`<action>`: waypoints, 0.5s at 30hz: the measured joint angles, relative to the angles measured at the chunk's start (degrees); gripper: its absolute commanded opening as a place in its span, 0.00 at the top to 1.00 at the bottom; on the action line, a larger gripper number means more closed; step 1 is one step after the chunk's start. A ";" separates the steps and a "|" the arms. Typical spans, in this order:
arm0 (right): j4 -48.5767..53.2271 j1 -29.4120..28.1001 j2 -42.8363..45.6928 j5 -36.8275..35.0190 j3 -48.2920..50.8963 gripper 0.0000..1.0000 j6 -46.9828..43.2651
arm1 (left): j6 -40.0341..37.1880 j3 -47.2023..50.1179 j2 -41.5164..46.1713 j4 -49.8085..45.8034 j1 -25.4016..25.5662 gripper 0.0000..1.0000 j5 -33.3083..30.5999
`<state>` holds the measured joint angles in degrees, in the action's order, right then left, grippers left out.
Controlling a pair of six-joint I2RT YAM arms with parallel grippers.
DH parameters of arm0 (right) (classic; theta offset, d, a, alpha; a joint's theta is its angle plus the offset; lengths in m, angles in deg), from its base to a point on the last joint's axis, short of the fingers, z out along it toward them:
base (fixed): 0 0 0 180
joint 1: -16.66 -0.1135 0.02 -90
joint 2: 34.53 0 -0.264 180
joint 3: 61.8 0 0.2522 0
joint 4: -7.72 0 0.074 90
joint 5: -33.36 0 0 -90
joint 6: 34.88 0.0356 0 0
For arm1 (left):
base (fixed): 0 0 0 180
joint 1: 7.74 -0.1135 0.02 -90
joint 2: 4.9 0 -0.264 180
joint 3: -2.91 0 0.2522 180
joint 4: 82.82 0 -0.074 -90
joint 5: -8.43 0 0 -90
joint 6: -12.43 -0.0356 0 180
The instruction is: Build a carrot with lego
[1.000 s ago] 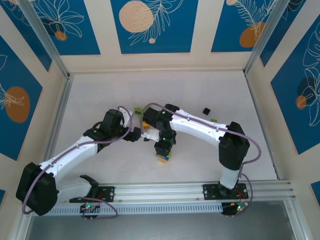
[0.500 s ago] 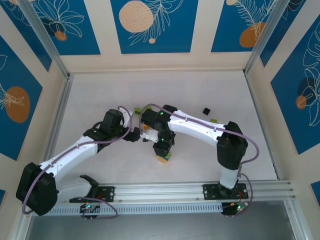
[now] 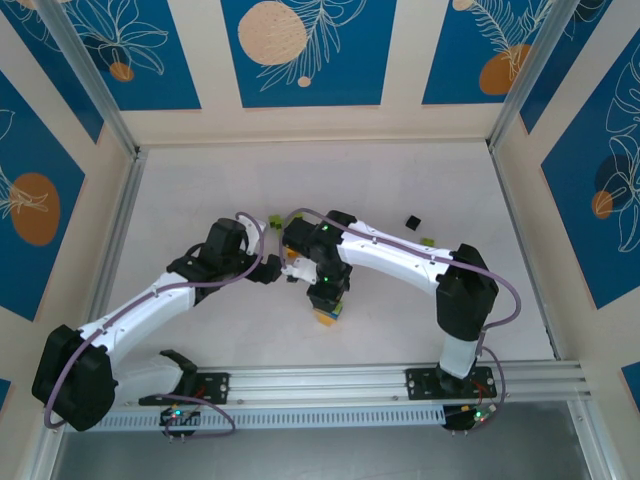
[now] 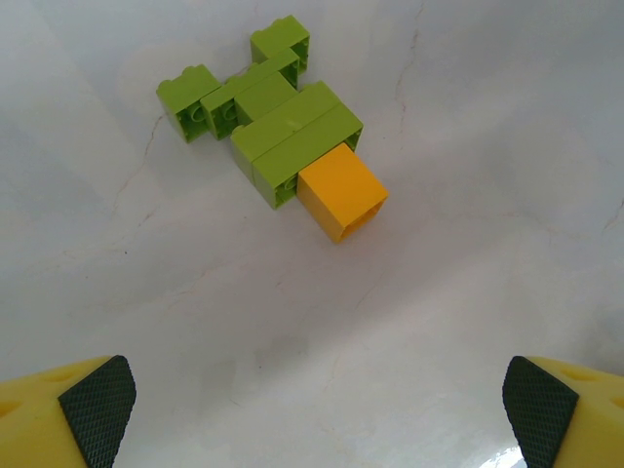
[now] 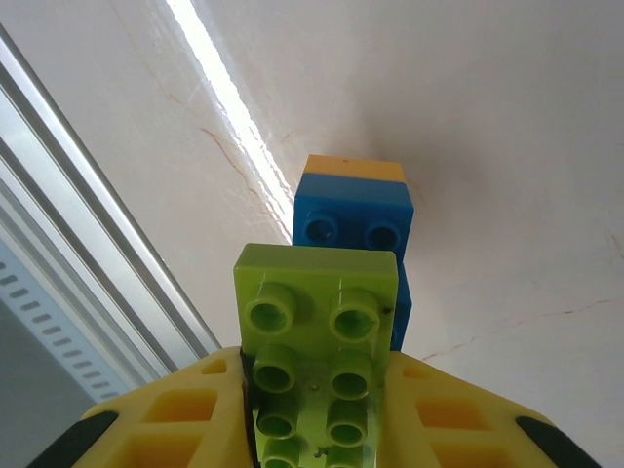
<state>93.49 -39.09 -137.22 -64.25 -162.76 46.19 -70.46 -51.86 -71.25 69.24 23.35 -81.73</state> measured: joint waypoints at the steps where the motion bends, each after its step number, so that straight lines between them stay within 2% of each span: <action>1: -0.24 0.02 0.15 -0.13 0.17 0.70 0.02 | 0.00 0.00 0.00 0.00 0.00 0.01 0.11; 15: -0.85 0.04 2.19 -0.35 1.09 0.70 0.17 | 0.00 0.00 0.00 -0.02 0.00 0.01 0.15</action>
<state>92.63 -39.04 -135.04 -64.60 -161.67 46.36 -70.46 -51.86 -71.25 69.22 23.35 -81.58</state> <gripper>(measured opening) 0.302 0.994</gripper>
